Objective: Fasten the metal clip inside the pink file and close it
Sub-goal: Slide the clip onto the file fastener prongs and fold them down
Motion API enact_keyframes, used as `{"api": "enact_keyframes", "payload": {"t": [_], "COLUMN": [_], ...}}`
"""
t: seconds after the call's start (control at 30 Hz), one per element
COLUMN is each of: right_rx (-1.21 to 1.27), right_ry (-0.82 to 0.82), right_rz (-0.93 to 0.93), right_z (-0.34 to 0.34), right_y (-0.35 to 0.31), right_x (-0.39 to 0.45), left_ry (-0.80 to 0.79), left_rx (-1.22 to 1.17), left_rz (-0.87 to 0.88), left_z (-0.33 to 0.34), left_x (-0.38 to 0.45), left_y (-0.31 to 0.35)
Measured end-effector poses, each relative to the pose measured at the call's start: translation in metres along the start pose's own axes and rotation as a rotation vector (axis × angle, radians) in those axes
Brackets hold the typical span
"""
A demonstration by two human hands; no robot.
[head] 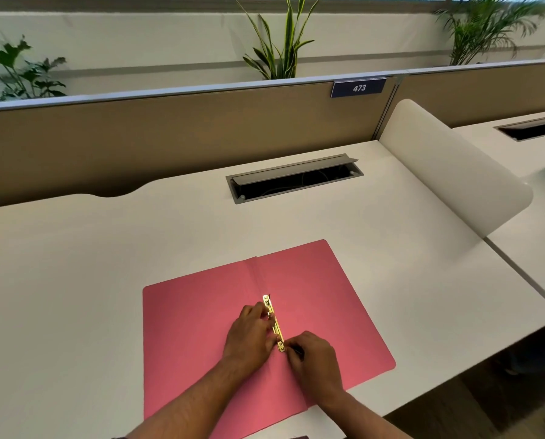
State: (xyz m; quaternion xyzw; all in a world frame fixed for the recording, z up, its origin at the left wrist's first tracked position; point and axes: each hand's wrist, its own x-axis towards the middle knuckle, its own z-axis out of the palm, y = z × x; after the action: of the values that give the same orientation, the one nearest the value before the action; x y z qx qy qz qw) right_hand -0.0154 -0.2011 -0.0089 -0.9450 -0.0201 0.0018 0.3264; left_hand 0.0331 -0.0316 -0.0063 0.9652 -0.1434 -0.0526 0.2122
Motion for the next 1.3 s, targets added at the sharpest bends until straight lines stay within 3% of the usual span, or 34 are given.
{"api": "enact_keyframes", "payload": {"t": [0.63,1.17,1.3], "right_rx": [-0.065,-0.054,-0.041], "right_ry": [-0.105,-0.139,-0.08], "right_rz": [-0.19,-0.107,-0.029], "right_z": [-0.01,0.004,0.004], "right_y": [0.005,0.001,0.005], "right_x": [-0.002,-0.008,-0.01], "left_ry": [-0.059,-0.049,-0.039], "left_rx": [0.092,0.114,0.107], "left_rz": [-0.045,-0.005,0.002], "left_z": [-0.009,-0.005,-0.002], "left_x": [0.004,0.004,0.0], "left_y": [0.01,0.005,0.004]}}
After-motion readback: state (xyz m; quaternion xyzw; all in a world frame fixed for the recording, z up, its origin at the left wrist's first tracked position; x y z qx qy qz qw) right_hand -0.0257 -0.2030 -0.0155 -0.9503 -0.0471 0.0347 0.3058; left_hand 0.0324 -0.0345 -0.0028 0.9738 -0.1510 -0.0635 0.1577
